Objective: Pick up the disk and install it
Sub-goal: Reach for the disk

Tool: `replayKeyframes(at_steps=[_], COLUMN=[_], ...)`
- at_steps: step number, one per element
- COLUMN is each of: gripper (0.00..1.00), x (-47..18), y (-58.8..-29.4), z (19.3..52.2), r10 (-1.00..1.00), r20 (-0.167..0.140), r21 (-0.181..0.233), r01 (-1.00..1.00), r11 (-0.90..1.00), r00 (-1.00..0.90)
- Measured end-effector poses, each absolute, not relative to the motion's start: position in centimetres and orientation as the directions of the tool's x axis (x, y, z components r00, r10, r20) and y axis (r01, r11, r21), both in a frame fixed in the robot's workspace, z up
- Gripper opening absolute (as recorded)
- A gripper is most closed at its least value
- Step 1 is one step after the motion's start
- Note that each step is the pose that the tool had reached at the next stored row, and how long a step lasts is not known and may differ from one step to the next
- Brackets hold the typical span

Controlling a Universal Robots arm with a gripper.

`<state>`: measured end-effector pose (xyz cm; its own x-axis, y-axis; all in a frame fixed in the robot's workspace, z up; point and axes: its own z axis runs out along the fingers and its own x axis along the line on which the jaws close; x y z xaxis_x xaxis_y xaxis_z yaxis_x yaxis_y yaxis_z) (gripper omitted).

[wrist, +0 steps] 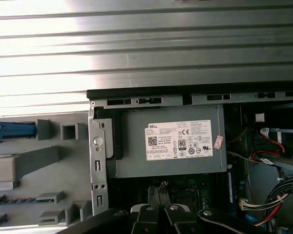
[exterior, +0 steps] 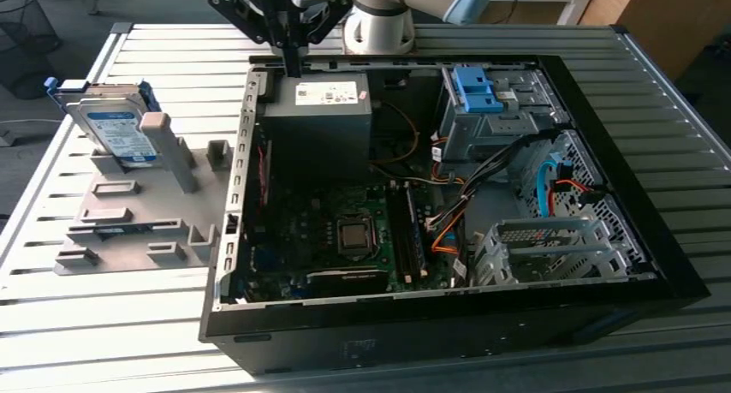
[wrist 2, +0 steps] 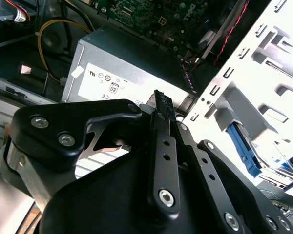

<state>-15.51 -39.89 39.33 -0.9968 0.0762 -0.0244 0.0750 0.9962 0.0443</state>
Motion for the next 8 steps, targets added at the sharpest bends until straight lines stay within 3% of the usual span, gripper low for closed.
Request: replayKeyframes(at_steps=[8], gripper=[0.11], x=[-15.71], y=[-39.89], z=[39.33], r10=[0.076], r20=[-0.024], r21=[0.044], r01=[0.075], r11=[0.996], r00=[-0.997])
